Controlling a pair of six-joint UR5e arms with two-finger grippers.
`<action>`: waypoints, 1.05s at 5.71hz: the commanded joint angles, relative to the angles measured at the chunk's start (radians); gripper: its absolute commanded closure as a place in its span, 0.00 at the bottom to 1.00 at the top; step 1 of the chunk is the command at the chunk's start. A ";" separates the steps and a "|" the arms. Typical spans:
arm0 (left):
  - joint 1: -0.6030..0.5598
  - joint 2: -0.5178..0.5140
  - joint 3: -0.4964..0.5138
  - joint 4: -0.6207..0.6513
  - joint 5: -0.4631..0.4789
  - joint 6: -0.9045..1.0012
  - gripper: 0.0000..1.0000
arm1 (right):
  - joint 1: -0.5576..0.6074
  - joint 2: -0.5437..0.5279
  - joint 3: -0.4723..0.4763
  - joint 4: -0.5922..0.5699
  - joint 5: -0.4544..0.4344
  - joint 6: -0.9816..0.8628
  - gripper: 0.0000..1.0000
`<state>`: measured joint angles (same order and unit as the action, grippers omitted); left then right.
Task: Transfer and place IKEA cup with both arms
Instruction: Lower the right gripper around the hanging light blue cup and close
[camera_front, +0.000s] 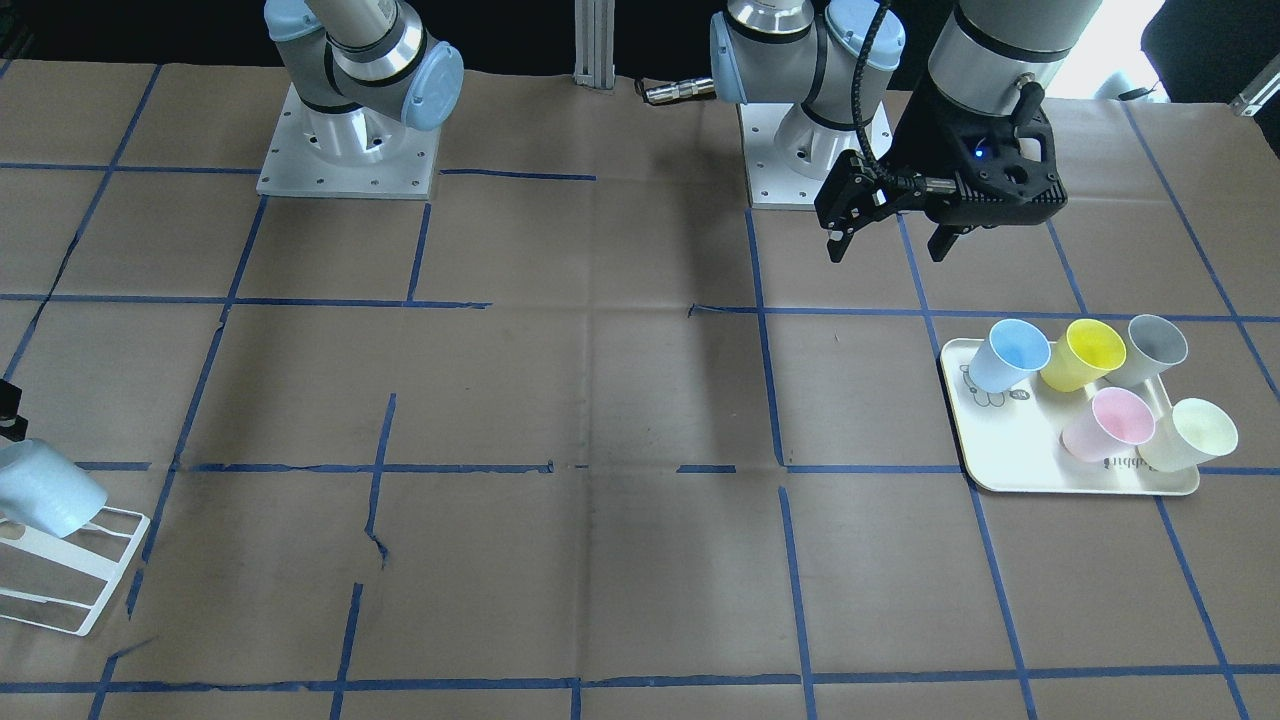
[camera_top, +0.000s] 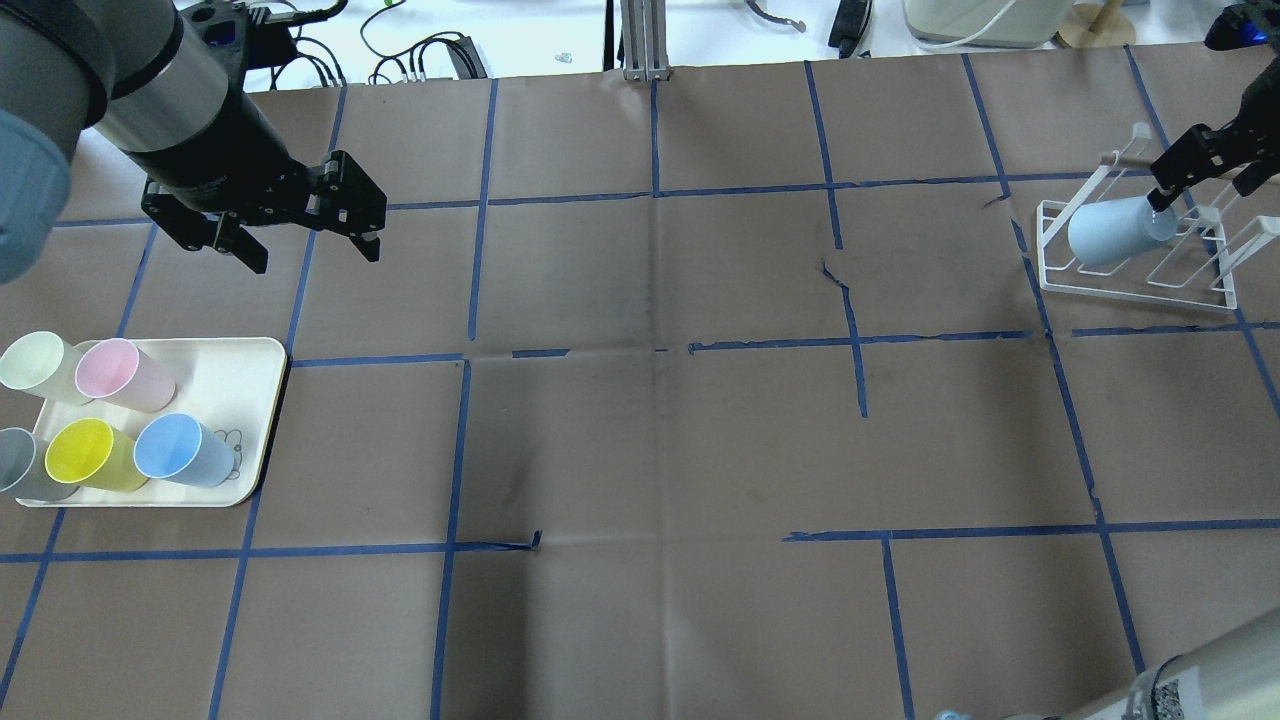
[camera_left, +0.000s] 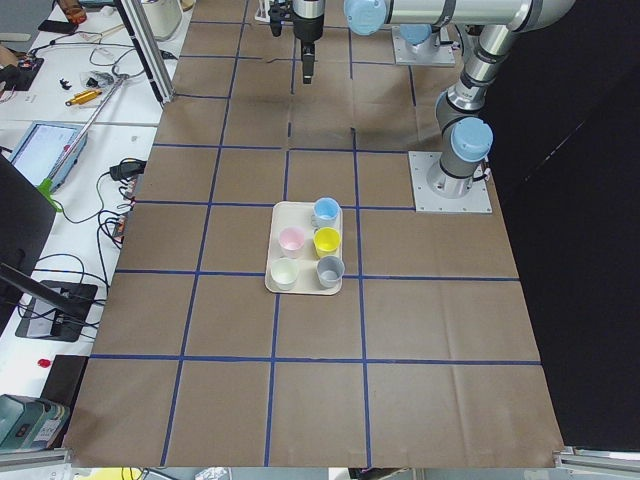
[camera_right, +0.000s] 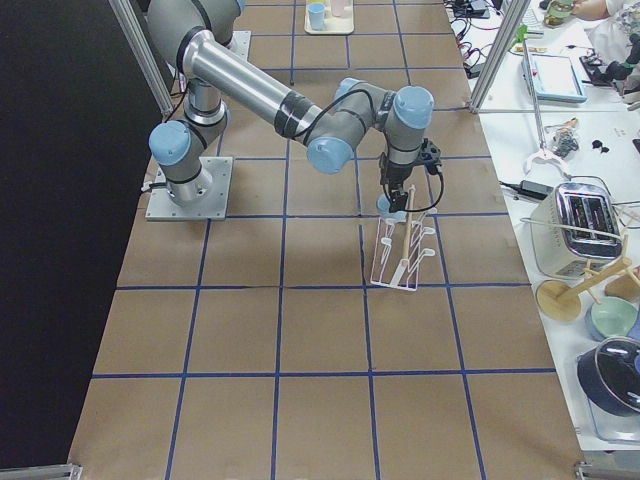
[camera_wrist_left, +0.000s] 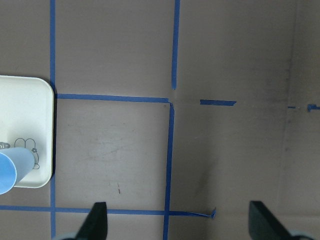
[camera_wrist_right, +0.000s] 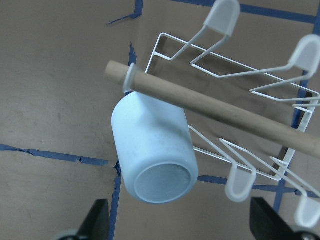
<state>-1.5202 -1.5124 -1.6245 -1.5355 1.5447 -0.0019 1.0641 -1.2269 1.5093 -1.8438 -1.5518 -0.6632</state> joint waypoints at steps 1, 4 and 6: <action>0.002 -0.002 0.000 0.000 0.000 -0.001 0.02 | 0.007 0.018 0.011 -0.012 0.018 -0.003 0.00; 0.000 -0.002 0.000 0.000 0.000 0.000 0.02 | 0.016 0.049 0.014 -0.024 0.018 -0.029 0.00; 0.000 0.001 -0.003 0.000 0.001 0.007 0.02 | 0.016 0.055 0.032 -0.046 0.018 -0.029 0.00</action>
<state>-1.5201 -1.5130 -1.6256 -1.5355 1.5452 0.0018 1.0798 -1.1761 1.5309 -1.8831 -1.5340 -0.6928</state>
